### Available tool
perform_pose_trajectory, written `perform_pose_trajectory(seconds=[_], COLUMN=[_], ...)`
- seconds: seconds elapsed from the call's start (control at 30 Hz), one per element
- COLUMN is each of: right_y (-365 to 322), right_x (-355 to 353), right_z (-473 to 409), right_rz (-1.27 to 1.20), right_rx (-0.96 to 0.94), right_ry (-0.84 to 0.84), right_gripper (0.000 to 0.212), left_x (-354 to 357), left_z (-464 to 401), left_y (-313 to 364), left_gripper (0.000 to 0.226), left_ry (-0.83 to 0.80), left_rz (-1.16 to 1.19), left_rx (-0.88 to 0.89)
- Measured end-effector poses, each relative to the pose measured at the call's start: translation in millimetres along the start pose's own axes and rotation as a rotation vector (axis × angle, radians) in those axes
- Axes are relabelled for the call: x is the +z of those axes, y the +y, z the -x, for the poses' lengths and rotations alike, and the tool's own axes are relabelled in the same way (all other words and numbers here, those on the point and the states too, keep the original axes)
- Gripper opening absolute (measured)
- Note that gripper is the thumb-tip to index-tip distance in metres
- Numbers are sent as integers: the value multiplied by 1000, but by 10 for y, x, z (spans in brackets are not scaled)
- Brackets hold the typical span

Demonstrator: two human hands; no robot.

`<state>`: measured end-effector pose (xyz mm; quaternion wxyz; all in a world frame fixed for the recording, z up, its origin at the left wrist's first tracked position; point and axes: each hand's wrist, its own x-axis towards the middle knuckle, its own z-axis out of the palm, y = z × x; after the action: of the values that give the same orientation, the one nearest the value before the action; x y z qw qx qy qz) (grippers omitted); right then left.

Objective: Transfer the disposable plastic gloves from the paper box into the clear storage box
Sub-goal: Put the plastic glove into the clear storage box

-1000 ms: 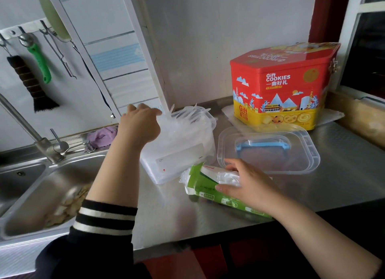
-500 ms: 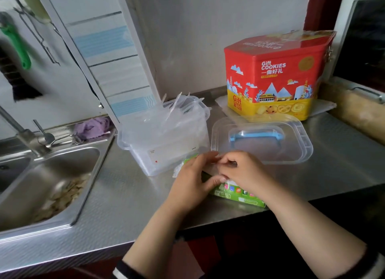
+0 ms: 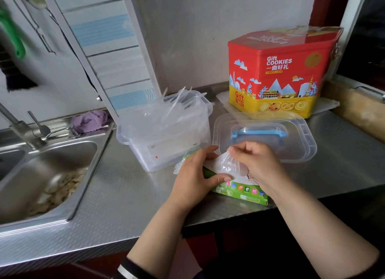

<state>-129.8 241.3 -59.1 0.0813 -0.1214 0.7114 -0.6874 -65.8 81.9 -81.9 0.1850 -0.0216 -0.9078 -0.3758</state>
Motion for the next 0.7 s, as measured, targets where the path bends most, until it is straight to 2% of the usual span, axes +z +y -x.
perform_pose_trajectory(seconds=[0.1, 0.17, 0.2, 0.3, 0.37, 0.43, 0.6, 0.7], right_y=[22, 13, -12, -57, -90, -85, -93, -36], right_x=[-16, -17, -18, 12, 72, 120, 56, 21], right_z=[32, 47, 44, -22, -34, -20, -33, -35], right_rz=[-102, -49, 20, 428, 532, 394, -377, -526], right_rx=[-2, -54, -79, -99, -112, -134, -40, -37], right_ry=[22, -8, -51, -155, -151, -112, 35, 35], right_gripper=[10, 8, 5, 21, 8, 12, 6, 39], left_x=[9, 11, 8, -6, -15, -15, -3, -9], left_z=[-3, 3, 9, 20, 29, 38, 47, 41], left_y=[-13, -17, -10, 22, 46, 54, 40, 46], left_gripper=[76, 77, 77, 76, 78, 80, 70, 74], left_ry=[0, 3, 2, 6, 9, 5, 11, 2], left_rz=[6, 11, 13, 16, 26, 46, 77, 62], left_rx=[1, -1, -5, -14, -18, -25, -52, -44])
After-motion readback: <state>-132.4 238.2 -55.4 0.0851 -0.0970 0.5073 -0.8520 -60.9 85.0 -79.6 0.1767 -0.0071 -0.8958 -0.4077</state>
